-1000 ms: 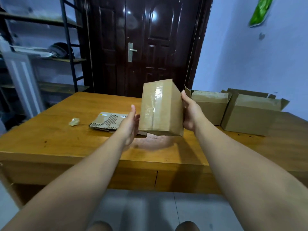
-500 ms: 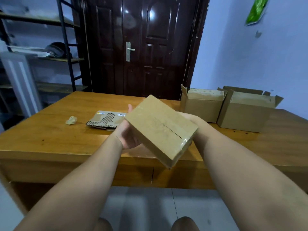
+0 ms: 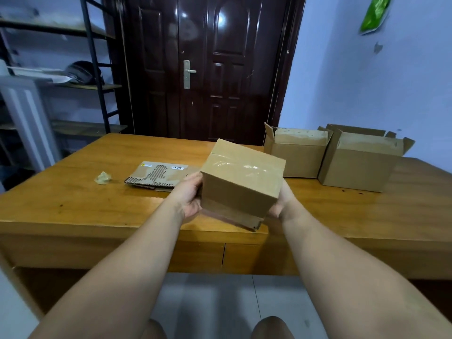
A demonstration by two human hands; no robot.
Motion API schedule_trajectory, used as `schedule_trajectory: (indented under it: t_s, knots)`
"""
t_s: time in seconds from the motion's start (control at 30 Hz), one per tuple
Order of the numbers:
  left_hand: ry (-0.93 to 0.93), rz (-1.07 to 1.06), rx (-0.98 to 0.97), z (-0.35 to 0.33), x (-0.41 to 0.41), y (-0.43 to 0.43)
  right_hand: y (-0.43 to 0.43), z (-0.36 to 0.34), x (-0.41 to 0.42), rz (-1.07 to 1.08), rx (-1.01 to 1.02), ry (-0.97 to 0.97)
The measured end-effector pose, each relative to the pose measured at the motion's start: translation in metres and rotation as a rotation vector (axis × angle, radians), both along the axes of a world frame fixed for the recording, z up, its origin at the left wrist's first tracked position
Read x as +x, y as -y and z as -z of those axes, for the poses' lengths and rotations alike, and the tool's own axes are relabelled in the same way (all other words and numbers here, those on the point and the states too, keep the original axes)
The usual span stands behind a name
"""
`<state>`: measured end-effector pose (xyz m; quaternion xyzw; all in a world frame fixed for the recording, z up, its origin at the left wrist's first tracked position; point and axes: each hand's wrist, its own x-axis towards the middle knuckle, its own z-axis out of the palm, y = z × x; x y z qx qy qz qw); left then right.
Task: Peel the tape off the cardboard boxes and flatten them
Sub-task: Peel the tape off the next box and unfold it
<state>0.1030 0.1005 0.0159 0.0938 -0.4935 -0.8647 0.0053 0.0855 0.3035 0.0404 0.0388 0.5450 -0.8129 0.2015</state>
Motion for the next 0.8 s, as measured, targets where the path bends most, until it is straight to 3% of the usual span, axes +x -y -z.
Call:
schedule_trajectory:
  t_s: [0.1, 0.27, 0.43, 0.57, 0.73, 0.8]
  knots:
    - [0.104, -0.139, -0.093, 0.003, -0.003, -0.004, 0.007, 0.007, 0.001, 0.12, -0.007, -0.052]
    - [0.233, -0.222, -0.339, 0.011, -0.002, -0.005, 0.007, 0.011, -0.001, 0.087, 0.07, 0.05]
    - [0.29, -0.292, -0.522, 0.004, -0.003, -0.01, 0.011, 0.017, -0.014, 0.164, 0.243, 0.098]
    - [0.27, -0.247, -0.5, 0.0, -0.004, -0.015, 0.012, 0.021, -0.023, 0.242, 0.378, 0.12]
    - [0.302, -0.007, -0.242, 0.003, 0.003, -0.006, 0.004, 0.022, -0.035, 0.279, 0.443, 0.158]
    - [0.325, 0.04, -0.228, 0.004, 0.002, -0.001, 0.001, 0.02, -0.037, 0.247, 0.496, 0.16]
